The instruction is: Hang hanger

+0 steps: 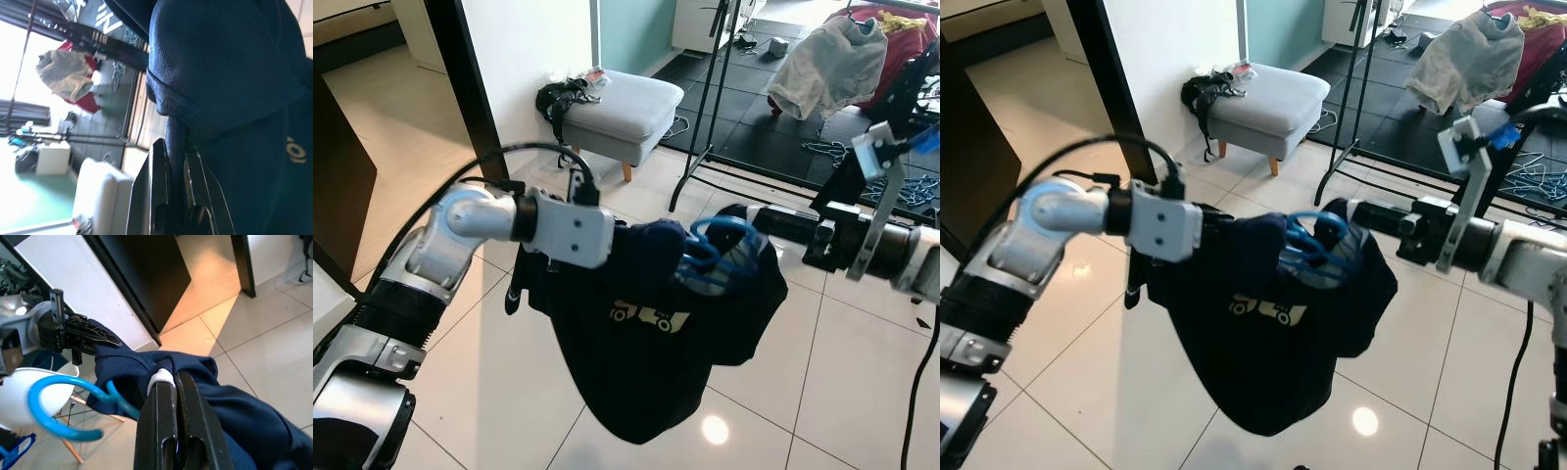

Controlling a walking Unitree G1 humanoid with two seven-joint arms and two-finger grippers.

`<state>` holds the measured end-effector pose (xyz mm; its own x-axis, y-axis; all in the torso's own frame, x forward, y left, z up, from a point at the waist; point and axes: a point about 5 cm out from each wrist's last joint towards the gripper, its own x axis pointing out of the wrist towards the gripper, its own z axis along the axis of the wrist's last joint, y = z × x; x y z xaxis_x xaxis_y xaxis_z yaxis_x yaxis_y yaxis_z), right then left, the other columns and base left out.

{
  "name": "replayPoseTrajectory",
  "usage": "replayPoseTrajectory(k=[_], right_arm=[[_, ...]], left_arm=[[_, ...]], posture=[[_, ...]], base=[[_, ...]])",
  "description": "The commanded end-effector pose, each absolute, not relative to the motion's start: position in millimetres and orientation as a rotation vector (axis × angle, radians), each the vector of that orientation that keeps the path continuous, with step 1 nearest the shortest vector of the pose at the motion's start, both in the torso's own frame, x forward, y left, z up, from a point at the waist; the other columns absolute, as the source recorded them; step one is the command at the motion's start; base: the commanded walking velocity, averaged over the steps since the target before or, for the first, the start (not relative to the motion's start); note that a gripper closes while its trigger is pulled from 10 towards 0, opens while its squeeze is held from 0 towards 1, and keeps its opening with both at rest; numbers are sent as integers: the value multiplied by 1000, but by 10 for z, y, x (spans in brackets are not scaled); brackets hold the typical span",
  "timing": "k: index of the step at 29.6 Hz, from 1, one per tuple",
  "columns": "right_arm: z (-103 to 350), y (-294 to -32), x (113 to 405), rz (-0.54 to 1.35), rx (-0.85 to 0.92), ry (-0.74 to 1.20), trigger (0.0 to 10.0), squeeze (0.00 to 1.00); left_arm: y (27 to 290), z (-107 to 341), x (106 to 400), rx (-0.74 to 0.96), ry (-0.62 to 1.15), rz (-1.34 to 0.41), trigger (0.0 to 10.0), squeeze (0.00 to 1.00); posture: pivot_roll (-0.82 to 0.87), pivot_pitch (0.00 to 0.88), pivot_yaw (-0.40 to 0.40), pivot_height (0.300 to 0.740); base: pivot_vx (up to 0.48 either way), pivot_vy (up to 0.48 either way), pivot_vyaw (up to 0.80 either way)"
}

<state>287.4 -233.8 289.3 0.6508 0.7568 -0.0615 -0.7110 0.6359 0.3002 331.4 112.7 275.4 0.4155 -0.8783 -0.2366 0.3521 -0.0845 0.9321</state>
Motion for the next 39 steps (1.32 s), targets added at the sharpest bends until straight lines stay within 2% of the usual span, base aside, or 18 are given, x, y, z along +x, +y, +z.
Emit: replayPoseTrajectory(k=[1,7,9,10,11,15,19,23,30,39], right_arm=[[3003,-2391,2864,827,242,152,0,0],[3013,-2469,2888,769,238,166,0,0],[2954,-2671,2869,655,227,235,0,0],[2954,-2671,2869,655,227,235,0,0],[2927,-2735,2856,621,226,259,0,0],[2833,-2926,2879,506,227,300,0,0],[2818,-2974,2895,476,231,305,0,0],[2894,-2822,2938,547,209,235,0,0],[2974,-2788,2981,570,191,196,0,0],[3033,-2714,2964,645,155,177,0,0]], left_arm=[[1109,2760,3343,1303,-548,-1091,10000,0],[1142,2781,3384,1318,-540,-1049,10000,0],[1447,2964,3559,1350,-474,-825,10000,0],[1447,2964,3559,1350,-474,-825,10000,0],[1568,3036,3601,1358,-456,-749,10000,0],[1755,3153,3611,1341,-446,-670,10000,0],[1777,3170,3618,1335,-452,-654,10000,0],[1544,3019,3528,1222,-503,-816,10000,0],[1365,2880,3477,1171,-530,-911,10000,0],[1321,2830,3417,1147,-526,-991,10000,0]], posture=[[-24,122,3,740],[-25,122,4,740],[-25,122,4,740],[-25,122,4,740],[-25,122,4,740],[-20,131,-1,740],[-20,131,-1,740],[-21,134,-2,740],[-26,134,-5,740],[-32,135,-11,740]], base=[[0,0,0],[0,0,0],[0,0,0],[0,0,0],[0,0,0],[0,0,0],[0,0,0],[0,0,0],[0,0,0],[0,0,0]])
